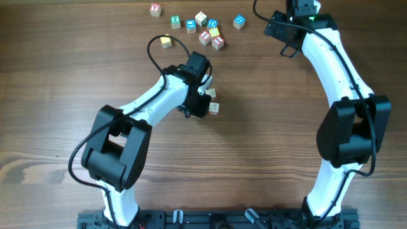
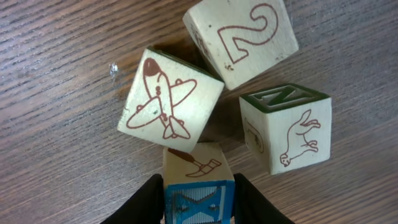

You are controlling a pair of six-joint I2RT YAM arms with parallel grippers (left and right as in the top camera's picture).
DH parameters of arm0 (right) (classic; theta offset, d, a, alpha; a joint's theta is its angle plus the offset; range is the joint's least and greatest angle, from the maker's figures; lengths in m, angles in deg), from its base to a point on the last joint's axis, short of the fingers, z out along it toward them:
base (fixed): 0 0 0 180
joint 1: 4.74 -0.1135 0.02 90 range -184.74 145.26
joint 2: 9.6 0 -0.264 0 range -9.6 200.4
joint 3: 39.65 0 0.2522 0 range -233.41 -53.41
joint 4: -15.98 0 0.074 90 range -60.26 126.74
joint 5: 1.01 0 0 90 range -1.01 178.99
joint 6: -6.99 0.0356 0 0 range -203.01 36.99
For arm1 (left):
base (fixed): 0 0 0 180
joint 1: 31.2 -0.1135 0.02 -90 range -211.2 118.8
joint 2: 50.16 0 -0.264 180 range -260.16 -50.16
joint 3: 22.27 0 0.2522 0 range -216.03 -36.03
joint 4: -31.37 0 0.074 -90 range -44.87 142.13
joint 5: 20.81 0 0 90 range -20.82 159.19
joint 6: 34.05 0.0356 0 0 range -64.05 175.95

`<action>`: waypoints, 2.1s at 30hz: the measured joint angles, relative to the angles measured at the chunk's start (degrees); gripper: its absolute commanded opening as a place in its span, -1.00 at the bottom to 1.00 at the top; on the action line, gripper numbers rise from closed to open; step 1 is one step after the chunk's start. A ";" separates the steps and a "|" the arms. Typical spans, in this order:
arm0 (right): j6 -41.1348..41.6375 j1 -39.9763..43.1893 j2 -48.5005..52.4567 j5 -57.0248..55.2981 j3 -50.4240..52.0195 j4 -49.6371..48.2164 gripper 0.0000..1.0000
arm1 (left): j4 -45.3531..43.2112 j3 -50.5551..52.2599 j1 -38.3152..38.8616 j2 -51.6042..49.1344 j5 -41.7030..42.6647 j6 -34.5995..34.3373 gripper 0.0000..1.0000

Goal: Form a circle
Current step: 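Carry the blue X block rightward to the white blocks, left gripper, then lower the X block beside the airplane block and open left gripper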

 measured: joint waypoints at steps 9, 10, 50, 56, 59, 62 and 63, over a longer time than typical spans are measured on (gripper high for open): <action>0.00 0.00 0.00 0.00 0.00 0.02 1.00 | 0.26 0.00 -0.02 0.11 -1.22 0.74 0.09; 0.00 0.00 0.00 0.00 0.00 0.00 0.99 | 0.50 0.00 -0.07 0.42 -1.53 0.79 0.11; 0.00 0.00 0.00 0.00 0.00 0.00 1.00 | -7.96 9.14 4.26 5.97 -3.15 -8.85 -0.92; 0.00 0.00 0.00 0.00 0.00 0.00 0.99 | -5.79 9.14 4.26 5.97 -6.16 -8.87 -0.92; 0.00 0.00 0.00 0.00 0.00 0.00 0.99 | -4.44 9.14 4.26 5.97 -7.43 -8.83 -0.92; 0.00 0.00 0.00 0.00 0.00 0.02 0.99 | -3.96 9.14 4.22 6.27 -8.50 -8.83 -0.92; 0.00 0.00 0.00 0.00 0.00 0.02 0.99 | -3.78 9.14 4.15 6.75 -8.70 -8.83 -0.92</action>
